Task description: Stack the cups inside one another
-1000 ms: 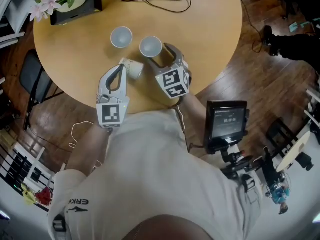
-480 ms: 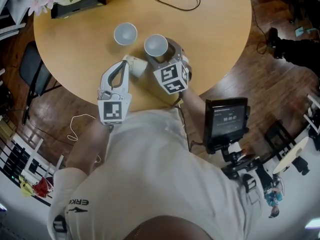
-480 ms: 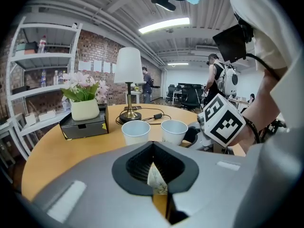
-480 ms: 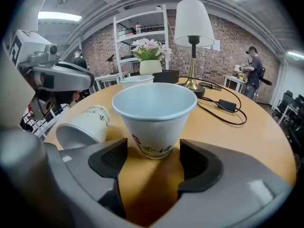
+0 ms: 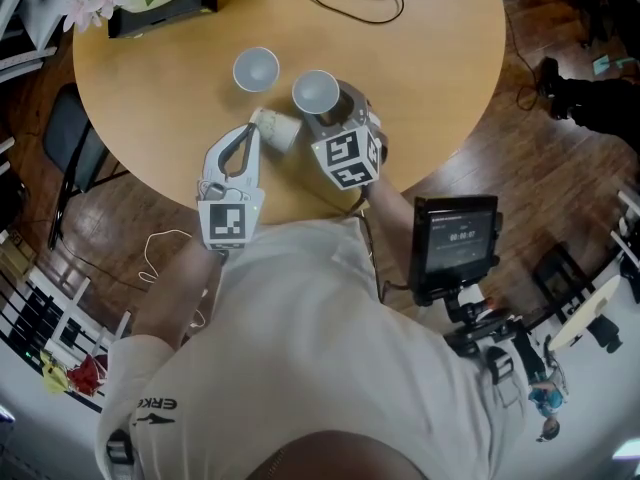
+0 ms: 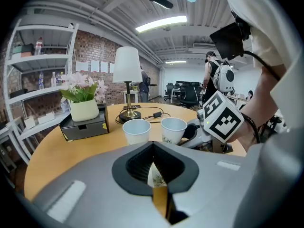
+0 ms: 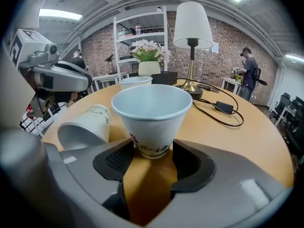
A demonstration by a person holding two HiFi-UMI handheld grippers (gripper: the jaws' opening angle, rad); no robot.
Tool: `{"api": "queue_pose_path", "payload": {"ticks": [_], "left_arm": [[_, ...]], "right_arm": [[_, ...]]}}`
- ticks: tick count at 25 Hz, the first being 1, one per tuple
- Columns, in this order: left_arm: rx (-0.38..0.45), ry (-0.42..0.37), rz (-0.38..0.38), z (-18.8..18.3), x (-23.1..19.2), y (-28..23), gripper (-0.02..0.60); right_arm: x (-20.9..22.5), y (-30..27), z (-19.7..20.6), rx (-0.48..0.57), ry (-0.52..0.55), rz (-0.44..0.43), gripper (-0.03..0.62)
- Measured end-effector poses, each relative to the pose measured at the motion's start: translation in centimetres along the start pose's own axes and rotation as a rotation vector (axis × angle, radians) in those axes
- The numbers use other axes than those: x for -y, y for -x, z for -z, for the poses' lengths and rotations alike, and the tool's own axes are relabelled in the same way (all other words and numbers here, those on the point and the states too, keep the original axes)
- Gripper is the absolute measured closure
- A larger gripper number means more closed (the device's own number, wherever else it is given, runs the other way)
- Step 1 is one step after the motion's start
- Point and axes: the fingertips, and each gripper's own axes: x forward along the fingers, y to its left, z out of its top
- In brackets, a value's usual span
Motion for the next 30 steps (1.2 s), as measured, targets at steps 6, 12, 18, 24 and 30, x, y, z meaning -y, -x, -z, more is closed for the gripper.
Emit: {"api": "queue_pose_path", "payload": {"ticks": [6,12,18,24,30], "left_arm": [[0.002,-0.002,0.004,0.0,0.3,0.0,0.580],[-0.001,-0.004,0.001,0.1,0.2,0.1,0.580],[-0.008,-0.001,-0.001,0.4,0.4,0.0,0.580],[-0.022,-0.005,0.002,0.8,0.4,-0.2,0.580],[-0.015,-0.018,0.011,0.9,0.6,-0.9,0.580]], "right_arm": [[0.2,-0.1,0.0,0.002,-0.001,-0.002,0.293],[-0.3,0.0,-0.2,0.009,-0.002,-0.035,0.253],[-0.3,-0.1,-0.4,0.014,0.001,-0.029,0.260],[0.0,0.1,-0.5,0.025,-0.007,-0.020,0.312],[0.2,0.1,-0.7,0.044,-0.020,-0.019,0.315]]}}
